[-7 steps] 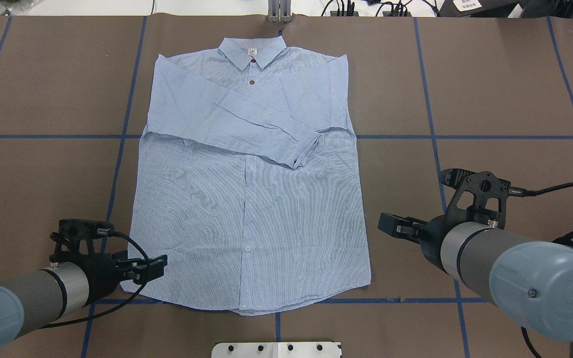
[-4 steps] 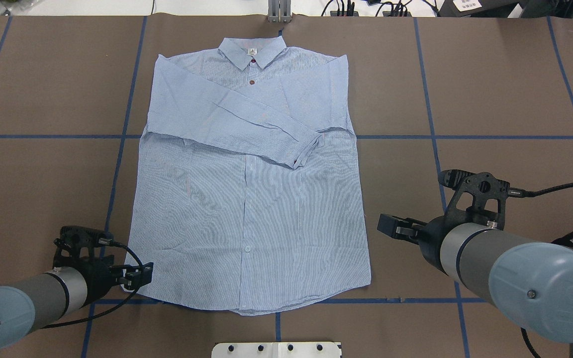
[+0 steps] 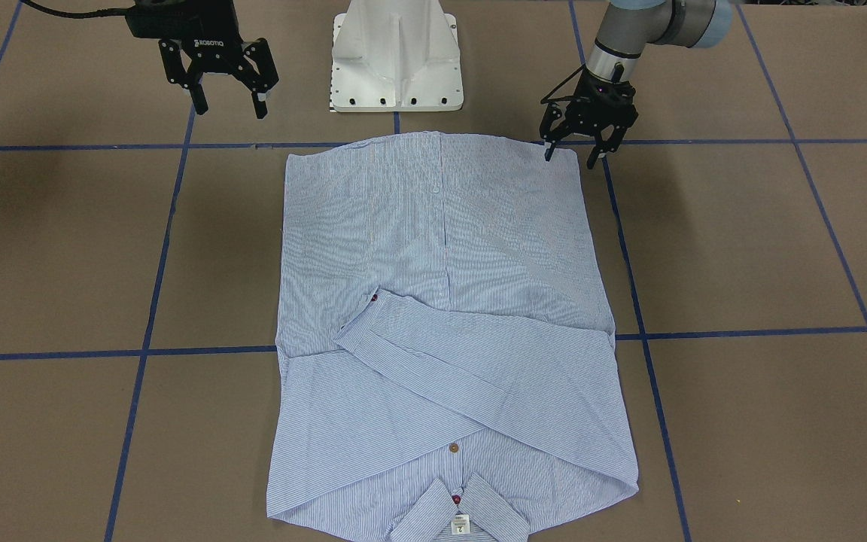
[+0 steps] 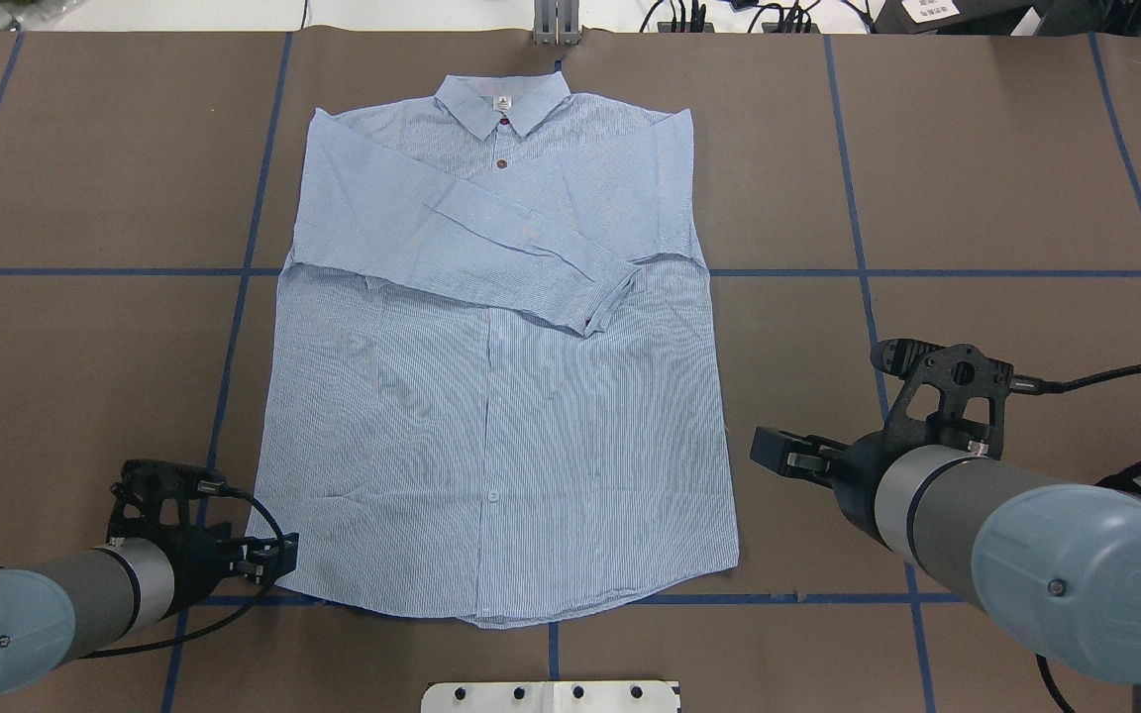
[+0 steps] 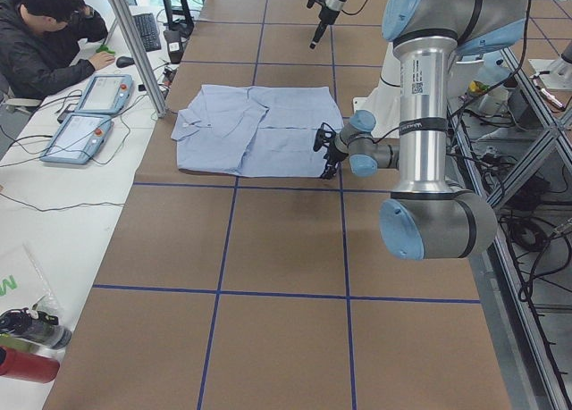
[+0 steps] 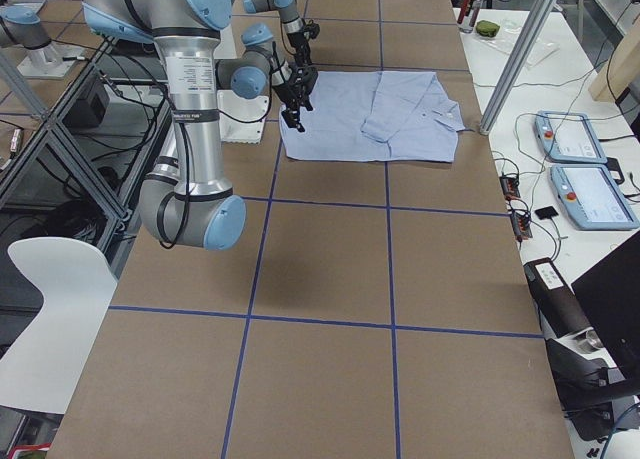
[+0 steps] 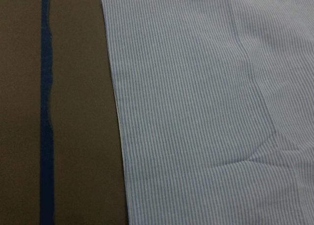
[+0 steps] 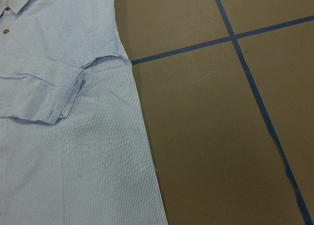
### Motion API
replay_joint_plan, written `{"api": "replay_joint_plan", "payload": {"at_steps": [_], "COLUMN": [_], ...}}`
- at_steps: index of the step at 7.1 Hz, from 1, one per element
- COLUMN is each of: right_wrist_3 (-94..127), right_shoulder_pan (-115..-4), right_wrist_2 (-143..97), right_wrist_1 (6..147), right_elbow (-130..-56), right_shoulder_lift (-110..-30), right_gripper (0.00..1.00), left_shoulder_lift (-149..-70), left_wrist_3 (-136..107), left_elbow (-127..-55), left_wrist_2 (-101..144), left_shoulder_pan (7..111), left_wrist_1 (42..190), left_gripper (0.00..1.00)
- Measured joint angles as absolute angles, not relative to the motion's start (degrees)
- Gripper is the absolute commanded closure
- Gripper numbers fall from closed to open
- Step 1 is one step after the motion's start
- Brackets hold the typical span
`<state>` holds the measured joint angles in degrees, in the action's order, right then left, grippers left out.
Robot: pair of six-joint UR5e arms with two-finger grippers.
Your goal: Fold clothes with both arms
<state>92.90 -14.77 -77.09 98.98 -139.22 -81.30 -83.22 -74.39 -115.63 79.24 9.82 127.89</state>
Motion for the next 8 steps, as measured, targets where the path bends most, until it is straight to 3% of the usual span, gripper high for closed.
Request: {"api": "replay_joint_plan", "payload": {"at_steps": [8], "right_wrist_3": [92.90], "right_shoulder_pan": [-14.77], "right_wrist_2": [-77.08], "right_wrist_1": [98.98], "right_elbow": [-139.22], "right_shoulder_lift": [-81.22], "right_gripper": [0.00], "left_shoulder_lift": [-82.79], "left_wrist_3": [-74.47], "left_elbow": [-115.85], "left_wrist_2": [80.32], "left_shoulder_pan": [9.40], "left_wrist_1": [126.41], "left_gripper": [0.41]}}
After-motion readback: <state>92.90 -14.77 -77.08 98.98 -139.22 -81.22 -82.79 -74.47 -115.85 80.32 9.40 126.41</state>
